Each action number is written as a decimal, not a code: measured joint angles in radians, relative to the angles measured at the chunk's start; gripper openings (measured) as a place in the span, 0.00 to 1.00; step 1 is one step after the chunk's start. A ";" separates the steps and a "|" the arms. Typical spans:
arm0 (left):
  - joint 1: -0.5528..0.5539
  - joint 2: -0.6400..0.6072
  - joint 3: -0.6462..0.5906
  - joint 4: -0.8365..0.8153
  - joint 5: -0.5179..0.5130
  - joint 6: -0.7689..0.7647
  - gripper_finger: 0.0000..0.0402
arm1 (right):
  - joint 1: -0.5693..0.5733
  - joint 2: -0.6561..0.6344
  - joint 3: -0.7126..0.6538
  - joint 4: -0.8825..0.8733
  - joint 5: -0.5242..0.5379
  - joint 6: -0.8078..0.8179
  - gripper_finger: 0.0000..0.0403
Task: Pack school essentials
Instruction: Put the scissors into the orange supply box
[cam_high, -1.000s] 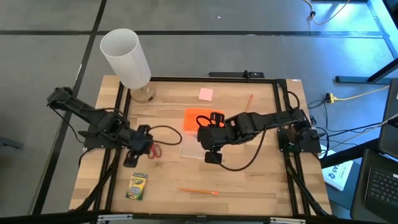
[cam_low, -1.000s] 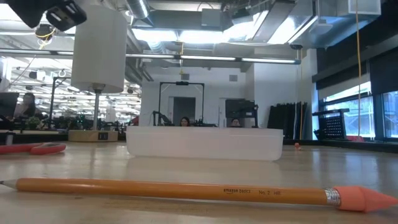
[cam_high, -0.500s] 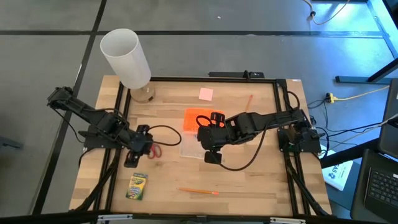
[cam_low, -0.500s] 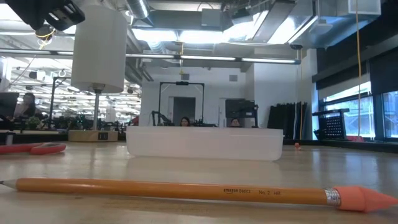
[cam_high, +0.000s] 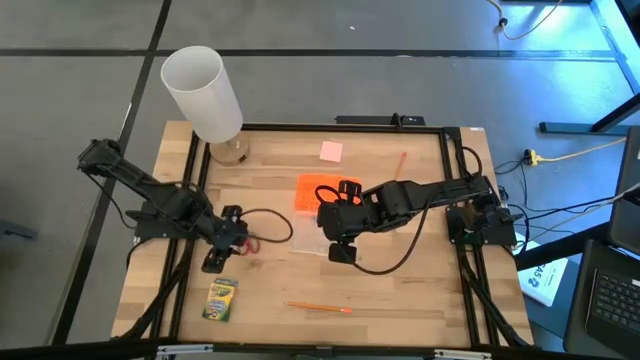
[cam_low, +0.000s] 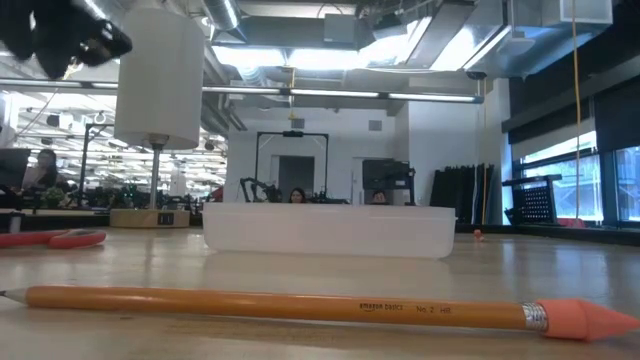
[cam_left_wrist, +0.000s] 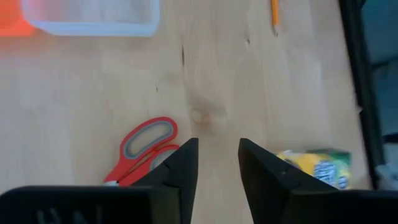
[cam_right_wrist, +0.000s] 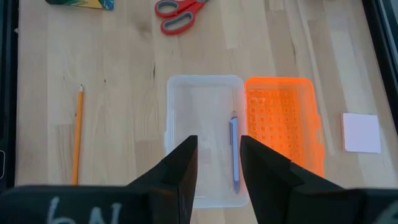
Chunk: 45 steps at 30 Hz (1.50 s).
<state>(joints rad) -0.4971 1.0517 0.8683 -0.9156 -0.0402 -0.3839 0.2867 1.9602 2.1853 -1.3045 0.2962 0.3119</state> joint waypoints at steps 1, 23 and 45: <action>-0.006 0.003 -0.023 0.025 0.001 0.007 0.27 | 0.000 0.000 0.000 0.000 0.000 -0.001 0.30; -0.026 0.227 -0.239 0.367 -0.157 -0.109 0.26 | 0.000 0.000 0.000 -0.001 -0.001 -0.003 0.30; -0.017 0.367 -0.239 0.387 -0.203 -0.217 0.26 | 0.000 0.000 0.000 -0.008 -0.001 -0.010 0.30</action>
<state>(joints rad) -0.5144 1.4186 0.6292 -0.5282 -0.2428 -0.6011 0.2867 1.9602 2.1857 -1.3125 0.2951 0.3019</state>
